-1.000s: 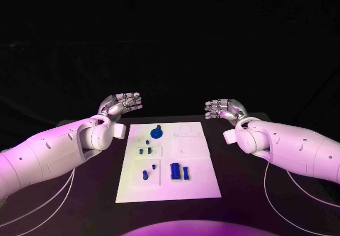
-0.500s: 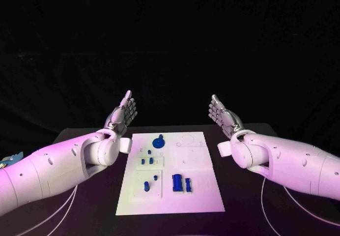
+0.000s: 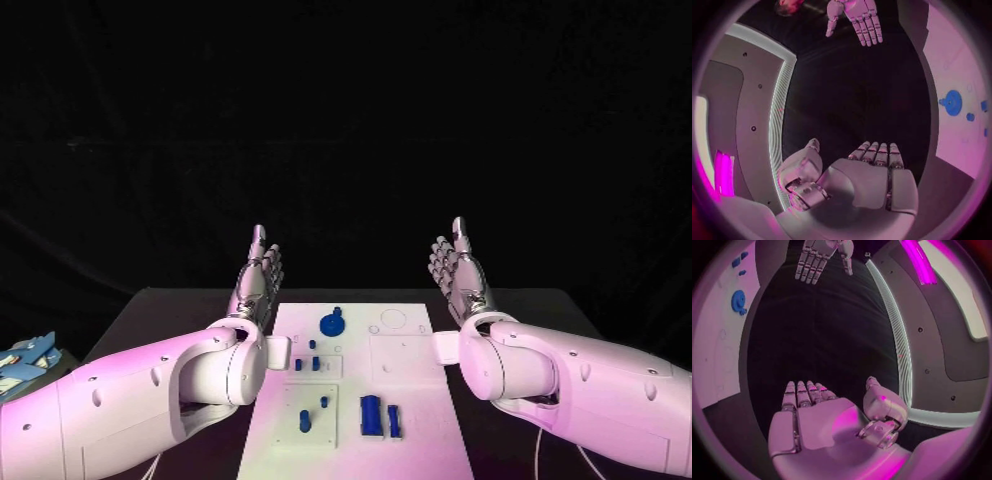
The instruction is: Assemble the parts on the task board
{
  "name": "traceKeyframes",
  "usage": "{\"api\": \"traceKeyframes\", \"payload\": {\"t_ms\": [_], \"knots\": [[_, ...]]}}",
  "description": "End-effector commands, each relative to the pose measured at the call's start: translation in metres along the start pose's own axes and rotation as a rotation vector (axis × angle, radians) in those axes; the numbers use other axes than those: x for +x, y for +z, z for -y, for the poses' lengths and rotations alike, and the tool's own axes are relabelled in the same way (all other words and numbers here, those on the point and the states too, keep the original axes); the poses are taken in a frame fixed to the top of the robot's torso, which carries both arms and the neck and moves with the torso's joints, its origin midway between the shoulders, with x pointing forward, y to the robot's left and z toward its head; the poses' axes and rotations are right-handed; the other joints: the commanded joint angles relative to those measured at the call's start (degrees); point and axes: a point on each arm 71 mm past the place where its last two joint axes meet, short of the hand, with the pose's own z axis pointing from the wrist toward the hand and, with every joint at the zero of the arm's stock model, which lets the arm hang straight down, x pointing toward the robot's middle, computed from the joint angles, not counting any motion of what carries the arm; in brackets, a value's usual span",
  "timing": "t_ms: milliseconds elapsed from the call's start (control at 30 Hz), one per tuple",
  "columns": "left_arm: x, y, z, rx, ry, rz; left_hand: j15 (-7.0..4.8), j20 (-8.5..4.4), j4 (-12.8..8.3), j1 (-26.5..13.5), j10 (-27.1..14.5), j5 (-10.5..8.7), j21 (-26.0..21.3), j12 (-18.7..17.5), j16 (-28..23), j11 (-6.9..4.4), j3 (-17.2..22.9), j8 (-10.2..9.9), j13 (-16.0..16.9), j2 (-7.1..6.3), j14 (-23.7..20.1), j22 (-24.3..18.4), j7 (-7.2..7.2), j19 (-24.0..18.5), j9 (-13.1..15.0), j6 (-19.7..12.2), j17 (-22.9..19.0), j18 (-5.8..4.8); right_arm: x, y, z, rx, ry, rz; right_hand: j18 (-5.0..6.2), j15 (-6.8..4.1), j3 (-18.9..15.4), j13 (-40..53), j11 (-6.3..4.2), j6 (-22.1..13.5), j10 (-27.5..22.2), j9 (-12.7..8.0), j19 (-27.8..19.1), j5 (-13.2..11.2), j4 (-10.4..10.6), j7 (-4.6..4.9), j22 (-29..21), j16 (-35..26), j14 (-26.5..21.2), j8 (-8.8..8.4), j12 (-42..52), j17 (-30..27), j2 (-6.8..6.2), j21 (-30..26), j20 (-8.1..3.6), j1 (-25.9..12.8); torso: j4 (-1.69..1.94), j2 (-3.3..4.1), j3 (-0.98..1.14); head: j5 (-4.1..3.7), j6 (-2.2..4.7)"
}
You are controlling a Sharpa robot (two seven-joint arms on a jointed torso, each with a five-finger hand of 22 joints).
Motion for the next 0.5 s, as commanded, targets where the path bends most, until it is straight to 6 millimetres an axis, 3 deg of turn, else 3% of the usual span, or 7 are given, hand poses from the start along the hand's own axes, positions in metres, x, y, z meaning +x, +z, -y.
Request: {"api": "traceKeyframes", "payload": {"t_ms": [33, 500], "knots": [[-0.0019, -0.0029, 0.0047, 0.046, 0.057, 0.080, -0.01, -0.11, 0.0, -1.0, -0.4, -0.20, -0.3, -0.2, -0.4, 0.00, -0.4, -0.3, -0.1, 0.02, -0.4, -0.1, 0.00, -0.3, -0.1, -0.3, -0.1, -0.75, -0.0039, -0.0008, -0.0014, -0.017, -0.009, 0.061, -0.80, 0.01, -0.2, -0.1, 0.00, -0.2, -0.3, -0.1, -0.3, -0.3, 0.0, 0.00, -0.1, -0.2, -0.3, -0.19, -0.2, -0.1, 0.01, -0.3, -0.01, -0.4, 0.15, 0.14, -0.01, 0.01, 0.18], [-0.0018, -0.0030, 0.0047, 0.046, 0.057, 0.080, -0.01, -0.11, 0.0, -1.0, -0.4, -0.20, -0.3, -0.2, -0.4, 0.00, -0.4, -0.3, -0.1, 0.02, -0.4, -0.1, 0.00, -0.3, -0.1, -0.3, -0.1, -0.75, -0.0039, -0.0008, -0.0014, -0.017, -0.009, 0.061, -0.80, 0.01, -0.2, -0.1, 0.00, -0.2, -0.3, -0.1, -0.3, -0.3, 0.0, 0.00, -0.1, -0.2, -0.3, -0.19, -0.2, -0.1, 0.01, -0.3, -0.01, -0.4, 0.15, 0.14, -0.01, 0.01, 0.18]]}}
